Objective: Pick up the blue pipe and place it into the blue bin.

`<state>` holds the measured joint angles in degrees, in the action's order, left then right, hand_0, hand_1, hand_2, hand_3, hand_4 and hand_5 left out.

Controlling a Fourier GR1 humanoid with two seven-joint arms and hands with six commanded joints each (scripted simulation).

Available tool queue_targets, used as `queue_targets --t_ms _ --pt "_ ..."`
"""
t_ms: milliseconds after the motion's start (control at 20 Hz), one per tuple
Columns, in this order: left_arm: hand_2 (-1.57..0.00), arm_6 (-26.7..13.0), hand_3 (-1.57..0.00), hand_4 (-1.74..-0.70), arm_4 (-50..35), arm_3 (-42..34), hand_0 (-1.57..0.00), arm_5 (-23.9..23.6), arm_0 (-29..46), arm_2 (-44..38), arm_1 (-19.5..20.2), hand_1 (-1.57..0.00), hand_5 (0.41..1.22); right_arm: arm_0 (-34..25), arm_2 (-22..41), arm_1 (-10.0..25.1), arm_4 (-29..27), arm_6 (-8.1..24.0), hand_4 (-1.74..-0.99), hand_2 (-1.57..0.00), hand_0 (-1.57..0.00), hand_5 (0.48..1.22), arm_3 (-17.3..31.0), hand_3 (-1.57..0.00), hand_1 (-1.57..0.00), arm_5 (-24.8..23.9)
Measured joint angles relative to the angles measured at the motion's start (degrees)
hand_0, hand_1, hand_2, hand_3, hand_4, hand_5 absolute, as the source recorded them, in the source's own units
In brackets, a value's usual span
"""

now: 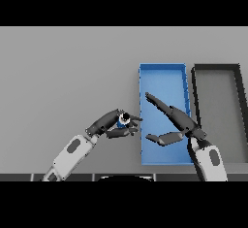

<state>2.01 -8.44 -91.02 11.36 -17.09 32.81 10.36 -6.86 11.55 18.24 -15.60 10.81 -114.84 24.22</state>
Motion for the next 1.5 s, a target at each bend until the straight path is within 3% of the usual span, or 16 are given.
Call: queue_targets --t_ms 100,300,550,600,950,1000,1050,1100,1150,1200,1250,1300,1400,1450,1500 --pt "-1.57 -0.40 -1.43 -1.73 0.64 0.84 -1.57 0.25 -0.16 0.03 0.08 -1.57 1.221 -2.78 1.66 0.34 -1.04 2.90 -1.297 0.00 0.00 0.526 -0.70 0.00 0.00 0.77" --pt "-1.57 -0.13 -1.44 -1.73 0.00 1.15 -1.57 0.56 -0.19 -0.52 -0.36 -1.57 1.221 -9.34 4.46 0.25 -1.06 4.70 -1.294 0.00 0.00 0.532 0.60 0.00 0.00 3.58" --pt "-1.57 2.92 -1.49 -1.73 0.29 1.91 -1.57 2.06 0.57 -0.25 -0.69 -1.57 1.221 -16.07 8.06 -3.40 -0.77 7.62 -1.241 0.00 0.00 0.532 5.23 0.00 0.00 5.58" --pt "-1.57 1.75 -1.50 -1.73 -0.60 2.21 -1.57 2.13 -0.28 -0.95 -0.98 -1.57 1.221 -17.58 8.56 -4.27 -0.46 8.62 -1.233 0.00 0.00 0.528 6.88 0.00 0.00 5.94" --pt "-1.57 0.27 -1.47 -1.72 -1.72 1.74 -1.57 3.90 -0.54 -1.11 -0.85 -1.57 1.221 -23.14 9.69 -8.43 0.26 9.41 -1.241 -0.07 -0.01 0.516 13.64 -0.01 -0.04 7.32" --pt "-1.57 0.33 -1.40 -1.72 -2.39 2.51 -1.57 4.99 -0.76 -1.44 -0.59 -1.57 1.221 -23.62 10.35 -9.35 0.68 9.21 -1.268 -0.11 -0.05 0.519 14.52 -0.04 -0.08 7.71" --pt "-1.37 0.73 -1.15 -1.63 -2.81 2.41 -1.50 5.48 -0.43 -1.42 -0.70 -1.39 1.221 -24.51 10.34 -9.71 0.81 9.36 -1.308 -0.19 -0.14 0.523 15.53 -0.11 -0.17 7.99" --pt "-1.09 2.84 -0.92 -1.61 -1.08 1.92 -1.24 5.22 -0.57 -1.29 -0.19 -1.12 1.221 -24.99 10.56 -9.84 -0.04 9.64 -1.352 -0.33 -0.28 0.528 15.43 -0.23 -0.31 8.56" --pt "-0.87 0.10 -0.74 -1.59 1.56 1.59 -0.99 3.68 -1.37 -0.52 0.56 -0.90 1.221 -25.85 10.37 -9.90 0.25 10.18 -1.390 -0.50 -0.48 0.538 16.51 -0.37 -0.50 8.98" --pt "-0.80 -1.45 -0.67 -1.61 4.32 1.98 -0.88 2.85 -2.33 0.20 1.16 -0.83 1.221 -25.95 10.96 -10.49 0.28 10.22 -1.453 -0.71 -0.70 0.551 16.87 -0.56 -0.71 9.51" --pt "-0.85 0.02 -0.66 -1.64 5.23 1.70 -0.89 2.14 -1.52 0.44 1.20 -0.87 1.221 -26.25 11.46 -10.87 0.12 9.43 -1.503 -0.89 -0.87 0.573 17.03 -0.70 -0.89 9.98" --pt "-0.99 -0.37 -0.62 -1.66 5.32 1.66 -1.03 1.75 -1.97 0.06 0.97 -1.01 1.192 -26.30 11.10 -10.54 -0.85 8.87 -1.541 -1.02 -1.01 0.604 17.21 -0.83 -1.02 10.26" --pt "-1.20 0.18 -0.52 -1.69 1.92 0.01 -1.22 1.90 -0.14 -0.81 -0.18 -1.21 1.203 -26.45 11.11 -11.16 -3.77 10.21 -1.492 -1.22 -1.21 0.706 18.02 -1.10 -1.22 9.85" --pt "-1.27 1.29 -0.53 -1.70 0.32 0.20 -1.29 2.39 0.26 -1.40 -0.44 -1.28 1.206 -26.86 11.26 -11.97 -4.33 11.52 -1.475 -1.29 -1.28 0.809 18.29 -1.19 -1.29 9.00" --pt "-1.33 1.45 -0.53 -1.71 -0.52 0.83 -1.35 2.45 -0.34 -1.83 -1.24 -1.34 1.209 -27.33 10.96 -12.73 -3.60 10.62 -1.464 -1.35 -1.34 0.891 18.92 -1.27 -1.35 8.23"
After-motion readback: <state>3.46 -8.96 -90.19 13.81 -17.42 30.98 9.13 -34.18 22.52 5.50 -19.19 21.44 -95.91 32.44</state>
